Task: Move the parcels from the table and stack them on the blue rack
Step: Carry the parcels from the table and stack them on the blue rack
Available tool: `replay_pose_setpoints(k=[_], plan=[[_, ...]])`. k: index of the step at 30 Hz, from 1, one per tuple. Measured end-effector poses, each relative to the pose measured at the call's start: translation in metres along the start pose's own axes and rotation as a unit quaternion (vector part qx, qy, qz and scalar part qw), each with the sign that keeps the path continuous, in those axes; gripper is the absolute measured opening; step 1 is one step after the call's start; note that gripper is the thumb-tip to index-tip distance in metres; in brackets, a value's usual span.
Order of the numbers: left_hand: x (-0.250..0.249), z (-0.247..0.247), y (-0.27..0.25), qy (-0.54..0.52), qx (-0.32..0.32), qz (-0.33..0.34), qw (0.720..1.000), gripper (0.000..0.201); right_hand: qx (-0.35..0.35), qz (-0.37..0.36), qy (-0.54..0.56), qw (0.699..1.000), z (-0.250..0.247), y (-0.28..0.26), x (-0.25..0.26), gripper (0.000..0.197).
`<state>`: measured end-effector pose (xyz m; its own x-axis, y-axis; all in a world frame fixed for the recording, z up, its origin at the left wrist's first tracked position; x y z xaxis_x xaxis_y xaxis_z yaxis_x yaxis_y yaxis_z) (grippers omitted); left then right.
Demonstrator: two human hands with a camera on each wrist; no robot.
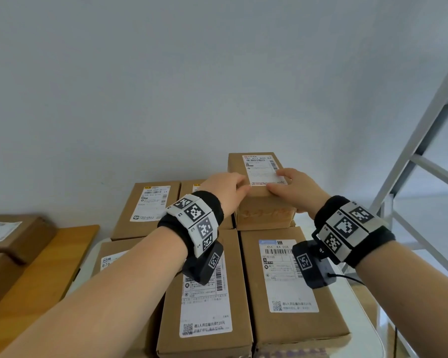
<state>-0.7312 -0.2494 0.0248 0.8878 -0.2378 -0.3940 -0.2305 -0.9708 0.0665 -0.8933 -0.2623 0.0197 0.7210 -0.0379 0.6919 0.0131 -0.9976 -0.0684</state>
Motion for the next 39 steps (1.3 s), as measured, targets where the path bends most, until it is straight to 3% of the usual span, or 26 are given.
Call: replay_pose_setpoints(k=[26,36,39], plan=[[-0.0042,0.0036,-0.0059,0.006,0.010,-0.003,1.000,0.042,0.010,-0.018,-0.008,1.000,-0.0002,-0.0017,-0.0012,0.062],[-0.0068,0.0051,-0.0068,0.001,0.007,-0.020,1.000,0.044,0.007,-0.048,-0.084,0.995,-0.0033,-0.0014,0.0009,0.050],[-0.0073,0.0040,-0.0091,0.001,0.005,-0.030,1.000,0.045,-0.001,-0.055,-0.073,0.996,-0.0044,-0.0013,0.0003,0.060]])
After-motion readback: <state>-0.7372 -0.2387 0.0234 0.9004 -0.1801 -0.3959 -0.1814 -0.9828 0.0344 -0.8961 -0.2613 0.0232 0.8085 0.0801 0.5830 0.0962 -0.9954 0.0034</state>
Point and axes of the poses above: each hand's wrist, its own y-axis towards the middle knuckle, its own z-axis out of the palm, x = y × z, the point moved 1 cm from there along y, towards the middle knuckle, and after that the axes turned 1 degree about -y, right-handed, at the moved point
